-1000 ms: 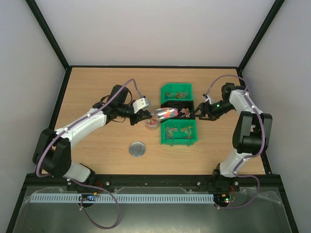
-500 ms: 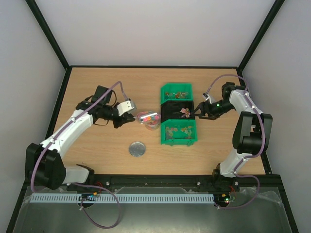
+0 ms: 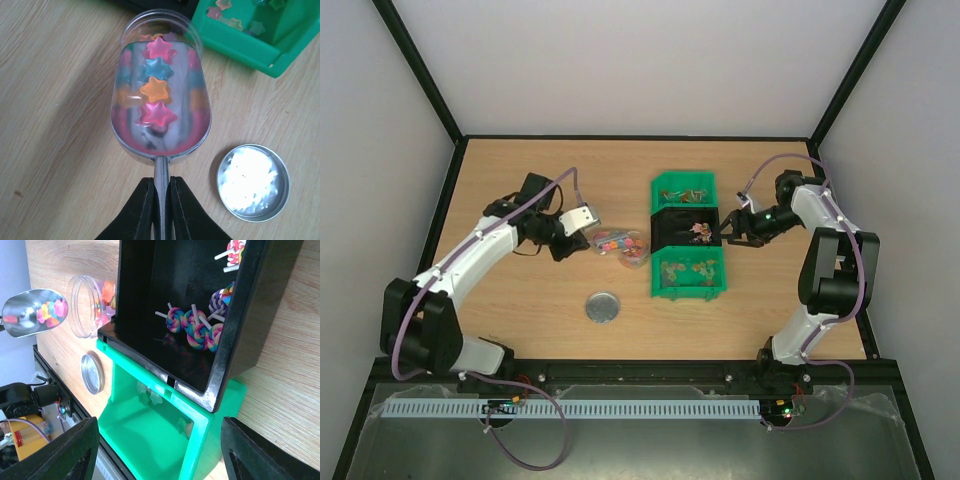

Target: Pack the candies

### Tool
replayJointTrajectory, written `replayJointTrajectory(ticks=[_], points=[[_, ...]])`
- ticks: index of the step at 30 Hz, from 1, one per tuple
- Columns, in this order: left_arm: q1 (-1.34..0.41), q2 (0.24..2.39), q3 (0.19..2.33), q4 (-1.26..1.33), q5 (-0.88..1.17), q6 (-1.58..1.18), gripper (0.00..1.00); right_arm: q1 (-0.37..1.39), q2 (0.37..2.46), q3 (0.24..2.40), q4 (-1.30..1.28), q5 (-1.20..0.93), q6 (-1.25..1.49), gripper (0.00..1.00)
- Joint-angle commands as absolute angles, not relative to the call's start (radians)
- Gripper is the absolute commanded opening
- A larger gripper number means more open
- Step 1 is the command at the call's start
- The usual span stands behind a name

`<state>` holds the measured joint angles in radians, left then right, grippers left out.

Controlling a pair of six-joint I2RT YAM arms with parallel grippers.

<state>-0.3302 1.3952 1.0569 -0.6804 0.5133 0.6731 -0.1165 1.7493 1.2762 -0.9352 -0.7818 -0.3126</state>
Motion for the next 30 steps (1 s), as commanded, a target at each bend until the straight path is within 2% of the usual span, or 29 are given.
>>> replayJointTrajectory(ticks=[1,30], points=[[-0.343,1.428,1.119,-0.735,0.455,0.682,0.02,-0.120,1.756,1.263,-0.944,-0.806,-0.310,0.68],[-0.446,1.493,1.291,-0.912,0.256,0.726,0.03,-0.120,1.753,1.225,-0.939,-0.797,-0.322,0.67]])
